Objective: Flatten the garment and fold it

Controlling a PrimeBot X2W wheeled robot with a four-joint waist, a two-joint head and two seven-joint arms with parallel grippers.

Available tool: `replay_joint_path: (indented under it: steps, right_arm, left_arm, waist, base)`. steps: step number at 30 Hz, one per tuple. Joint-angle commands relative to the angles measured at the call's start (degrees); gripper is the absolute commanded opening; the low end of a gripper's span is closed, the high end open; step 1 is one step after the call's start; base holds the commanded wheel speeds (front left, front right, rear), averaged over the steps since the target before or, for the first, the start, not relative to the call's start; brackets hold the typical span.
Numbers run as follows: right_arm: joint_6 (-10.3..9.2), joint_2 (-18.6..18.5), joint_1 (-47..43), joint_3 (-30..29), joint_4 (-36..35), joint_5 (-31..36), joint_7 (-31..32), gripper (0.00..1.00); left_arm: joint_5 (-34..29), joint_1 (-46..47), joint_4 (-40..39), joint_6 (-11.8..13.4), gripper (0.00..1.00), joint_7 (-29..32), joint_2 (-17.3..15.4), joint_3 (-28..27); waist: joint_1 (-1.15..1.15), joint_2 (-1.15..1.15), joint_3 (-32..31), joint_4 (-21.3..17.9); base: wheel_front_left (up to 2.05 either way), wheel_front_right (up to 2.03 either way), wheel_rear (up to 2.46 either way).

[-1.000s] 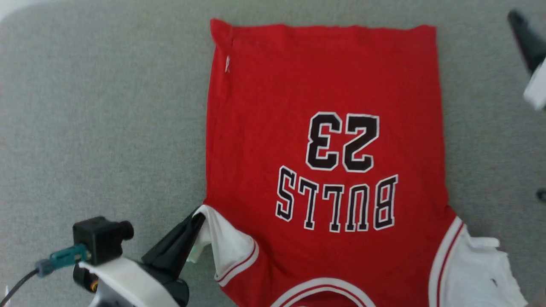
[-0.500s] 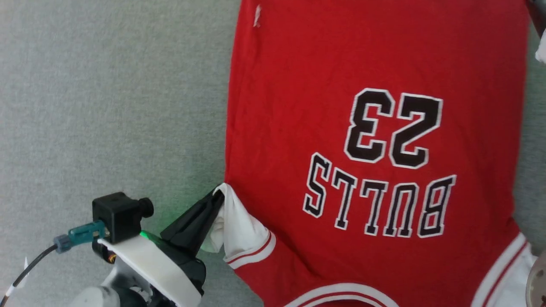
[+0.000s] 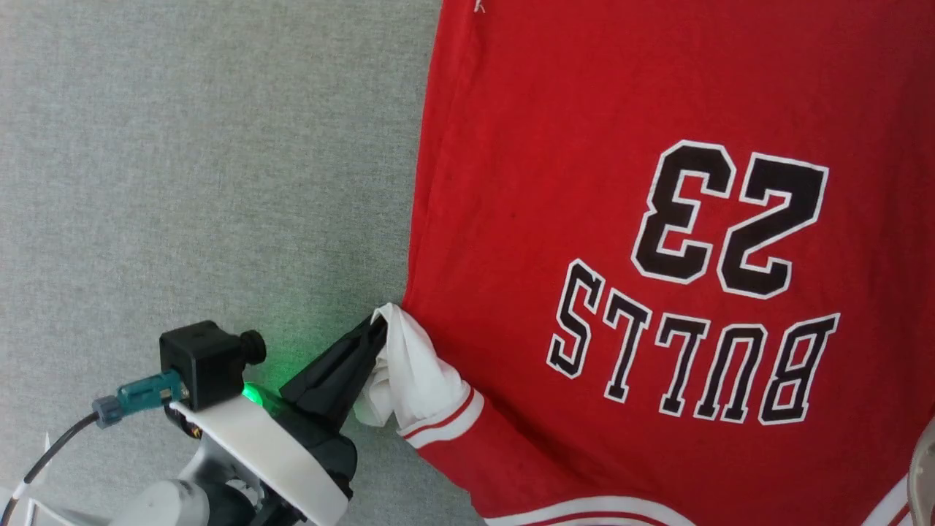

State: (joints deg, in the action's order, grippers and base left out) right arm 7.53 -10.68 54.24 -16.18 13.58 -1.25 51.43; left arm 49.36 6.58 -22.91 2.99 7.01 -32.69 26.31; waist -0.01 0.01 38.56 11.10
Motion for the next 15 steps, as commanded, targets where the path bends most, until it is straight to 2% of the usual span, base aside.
replay_joint_path:
  steps: [1,10,15]
  right_arm:
    - [-0.04,0.04,-0.52,-0.36,1.12,1.08,1.01,0.0]
    - [-0.04,-0.18,-2.2,-0.81,0.72,2.32,1.44,0.0]
    - [-0.04,-1.64,-5.44,0.58,-0.99,0.07,5.11,0.0]
  left_arm:
    - [-0.32,0.87,0.7,-0.33,0.0,0.06,0.18,0.26]
    - [0.21,1.09,2.14,-0.72,0.0,-0.28,0.55,0.43]
    - [0.63,-0.33,2.63,-0.16,0.0,-0.48,0.37,0.31]
  waist:
    - [0.01,-0.01,0.37,0.04]
    - [0.01,-0.01,-2.63,-1.49]
    - [0.01,-0.01,-6.54,-4.18]
  base:
    - [0.0,0.0,0.0]
    - [0.0,0.0,0.0]
    - [0.0,0.0,0.0]
